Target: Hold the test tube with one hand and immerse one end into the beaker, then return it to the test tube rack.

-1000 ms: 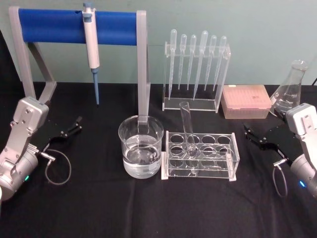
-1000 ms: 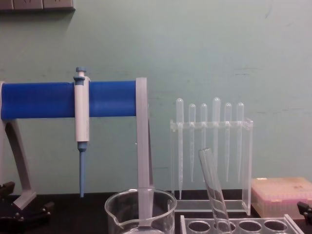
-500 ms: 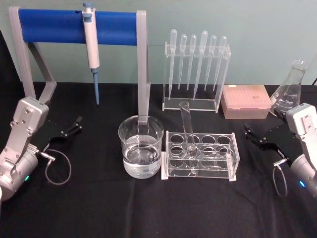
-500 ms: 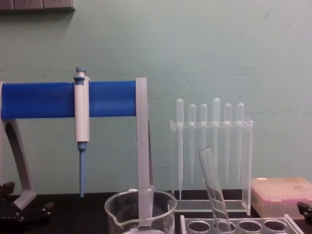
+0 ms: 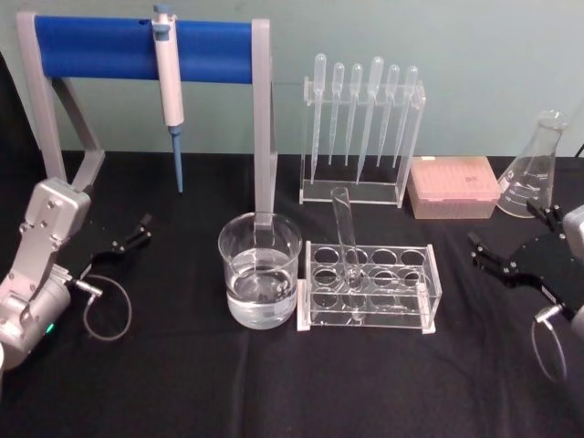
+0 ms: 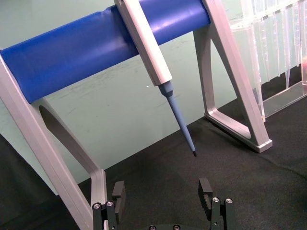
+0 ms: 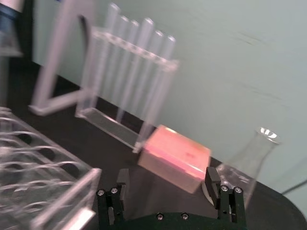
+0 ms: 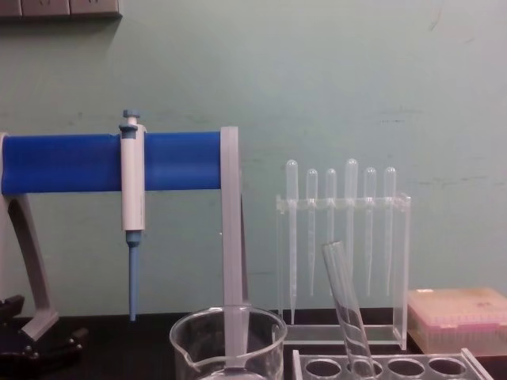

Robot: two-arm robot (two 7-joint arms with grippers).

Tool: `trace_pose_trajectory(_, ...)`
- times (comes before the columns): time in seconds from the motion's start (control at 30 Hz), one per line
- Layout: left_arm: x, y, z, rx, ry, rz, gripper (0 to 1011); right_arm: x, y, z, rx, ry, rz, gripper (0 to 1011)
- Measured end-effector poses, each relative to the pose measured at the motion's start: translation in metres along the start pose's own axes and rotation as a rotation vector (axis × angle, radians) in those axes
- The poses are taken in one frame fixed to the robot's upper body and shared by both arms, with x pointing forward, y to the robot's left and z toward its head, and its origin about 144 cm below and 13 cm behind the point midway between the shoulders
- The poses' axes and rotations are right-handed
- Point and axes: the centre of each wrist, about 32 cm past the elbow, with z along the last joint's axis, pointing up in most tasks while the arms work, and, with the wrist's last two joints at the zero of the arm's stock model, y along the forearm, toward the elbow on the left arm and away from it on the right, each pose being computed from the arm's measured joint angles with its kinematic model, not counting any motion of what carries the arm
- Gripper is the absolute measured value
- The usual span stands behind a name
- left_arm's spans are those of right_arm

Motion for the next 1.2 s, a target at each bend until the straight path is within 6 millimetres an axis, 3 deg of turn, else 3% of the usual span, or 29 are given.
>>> trace_pose_trajectory(0.17, 0.000, 0.000, 0.000, 0.000, 0.000, 0.000, 1000, 0.003, -0.020, 0.019, 0.036, 0.050, 0.150, 1002)
trace_pose_trajectory(0.33, 0.000, 0.000, 0.000, 0.000, 0.000, 0.000, 1000, -0.004, -0.018, 0.031, 0.074, 0.111, 0.311, 1002)
trace_pose_trajectory(0.9, 0.000, 0.000, 0.000, 0.000, 0.000, 0.000, 1000, -0.043, 0.056, 0.060, 0.083, 0.237, 0.512, 1002)
trace_pose_trajectory(1.2, 0.000, 0.000, 0.000, 0.000, 0.000, 0.000, 1000, -0.046, 0.075, 0.062, 0.046, 0.228, 0.497, 1002)
